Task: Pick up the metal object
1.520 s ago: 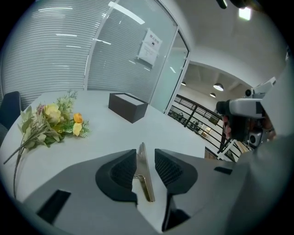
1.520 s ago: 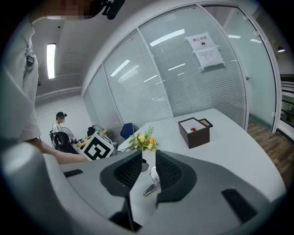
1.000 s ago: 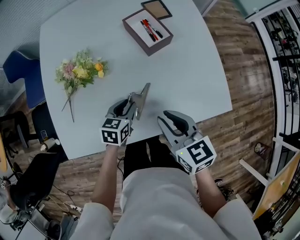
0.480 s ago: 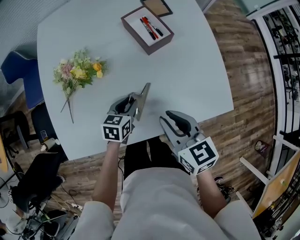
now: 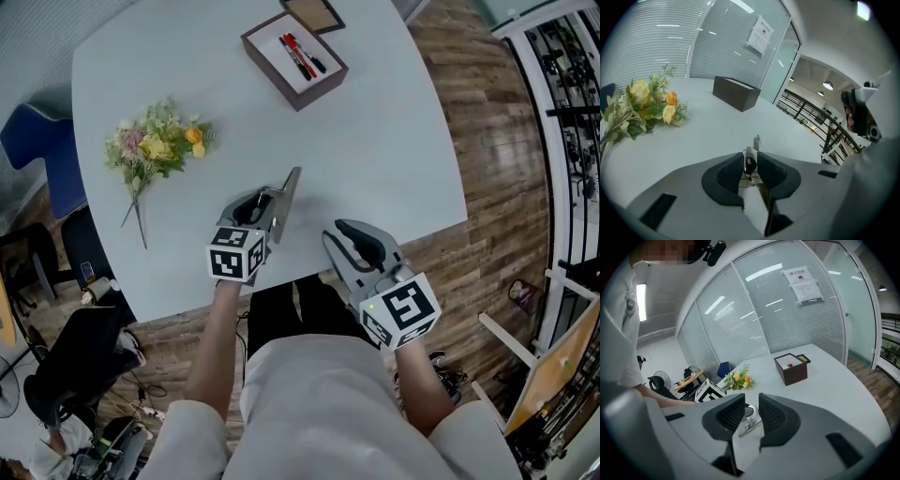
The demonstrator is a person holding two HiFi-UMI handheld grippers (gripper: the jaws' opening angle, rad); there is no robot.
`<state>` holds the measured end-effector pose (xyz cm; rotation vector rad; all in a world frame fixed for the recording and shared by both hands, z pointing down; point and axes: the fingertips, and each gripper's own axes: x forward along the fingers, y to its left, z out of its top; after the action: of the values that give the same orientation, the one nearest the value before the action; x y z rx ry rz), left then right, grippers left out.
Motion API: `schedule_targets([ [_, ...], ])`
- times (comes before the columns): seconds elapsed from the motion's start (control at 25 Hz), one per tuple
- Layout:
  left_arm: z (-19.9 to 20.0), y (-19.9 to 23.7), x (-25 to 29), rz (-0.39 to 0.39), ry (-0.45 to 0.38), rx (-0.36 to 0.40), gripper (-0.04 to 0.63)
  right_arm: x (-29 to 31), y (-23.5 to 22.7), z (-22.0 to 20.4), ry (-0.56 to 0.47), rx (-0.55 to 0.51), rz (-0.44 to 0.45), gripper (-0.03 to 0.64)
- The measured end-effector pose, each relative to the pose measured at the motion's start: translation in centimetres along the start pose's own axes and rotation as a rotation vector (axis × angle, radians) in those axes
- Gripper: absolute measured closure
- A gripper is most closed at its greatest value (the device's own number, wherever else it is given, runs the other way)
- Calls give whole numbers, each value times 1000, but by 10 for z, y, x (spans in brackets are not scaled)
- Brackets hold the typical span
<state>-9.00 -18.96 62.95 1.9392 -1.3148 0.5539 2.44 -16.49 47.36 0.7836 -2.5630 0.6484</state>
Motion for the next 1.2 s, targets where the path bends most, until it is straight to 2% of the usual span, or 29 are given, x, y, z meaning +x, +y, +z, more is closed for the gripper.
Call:
schedule_targets([
  [1.2,8,-21,-8,-17,-24,12,551,-12,1,6,-38,-3,-16,522],
])
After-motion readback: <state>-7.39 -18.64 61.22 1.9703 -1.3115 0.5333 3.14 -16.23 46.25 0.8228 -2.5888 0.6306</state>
